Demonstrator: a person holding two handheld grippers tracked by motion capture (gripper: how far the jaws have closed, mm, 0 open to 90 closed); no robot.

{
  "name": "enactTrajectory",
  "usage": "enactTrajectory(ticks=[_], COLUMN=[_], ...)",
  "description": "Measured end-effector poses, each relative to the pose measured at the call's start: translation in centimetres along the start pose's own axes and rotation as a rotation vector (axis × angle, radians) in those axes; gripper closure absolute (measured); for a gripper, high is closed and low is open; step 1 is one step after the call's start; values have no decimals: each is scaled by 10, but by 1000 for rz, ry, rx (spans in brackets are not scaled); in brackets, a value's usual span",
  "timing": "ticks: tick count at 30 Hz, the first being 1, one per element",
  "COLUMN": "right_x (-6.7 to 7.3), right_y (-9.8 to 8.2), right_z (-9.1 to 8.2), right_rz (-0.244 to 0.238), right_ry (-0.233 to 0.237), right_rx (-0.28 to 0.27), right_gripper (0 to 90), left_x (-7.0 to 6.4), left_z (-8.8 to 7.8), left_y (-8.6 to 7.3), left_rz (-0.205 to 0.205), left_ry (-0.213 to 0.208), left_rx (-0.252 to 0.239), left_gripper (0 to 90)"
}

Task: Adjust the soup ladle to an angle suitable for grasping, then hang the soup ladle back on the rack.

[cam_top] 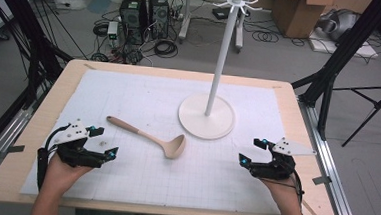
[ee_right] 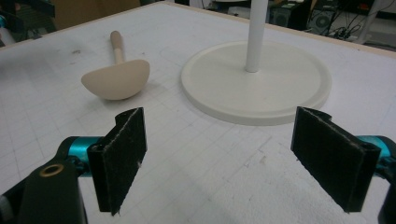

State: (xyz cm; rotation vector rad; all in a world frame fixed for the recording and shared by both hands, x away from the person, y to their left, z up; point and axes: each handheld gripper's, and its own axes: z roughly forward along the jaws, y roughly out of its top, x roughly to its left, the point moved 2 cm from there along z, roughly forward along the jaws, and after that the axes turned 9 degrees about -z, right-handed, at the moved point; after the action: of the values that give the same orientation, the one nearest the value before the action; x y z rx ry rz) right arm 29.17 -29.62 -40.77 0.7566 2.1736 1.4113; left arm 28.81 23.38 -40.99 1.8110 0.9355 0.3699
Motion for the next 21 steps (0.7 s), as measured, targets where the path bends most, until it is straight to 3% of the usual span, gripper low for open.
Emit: enactTrajectory(ticks=[7, 21], right_x=[-4, -3], right_y=[2, 2], right_z=[-7, -4], right_rz=[18, 11], right_ry=[-11, -4], right_rx=[-34, -29], right_gripper=[172, 171], left_x=[0, 0], left_z=[1, -2], left_y=[-3, -1], left_rz=[1, 4], left_ry=[3, -6], left_rx=[13, -6], left_gripper=[131, 130])
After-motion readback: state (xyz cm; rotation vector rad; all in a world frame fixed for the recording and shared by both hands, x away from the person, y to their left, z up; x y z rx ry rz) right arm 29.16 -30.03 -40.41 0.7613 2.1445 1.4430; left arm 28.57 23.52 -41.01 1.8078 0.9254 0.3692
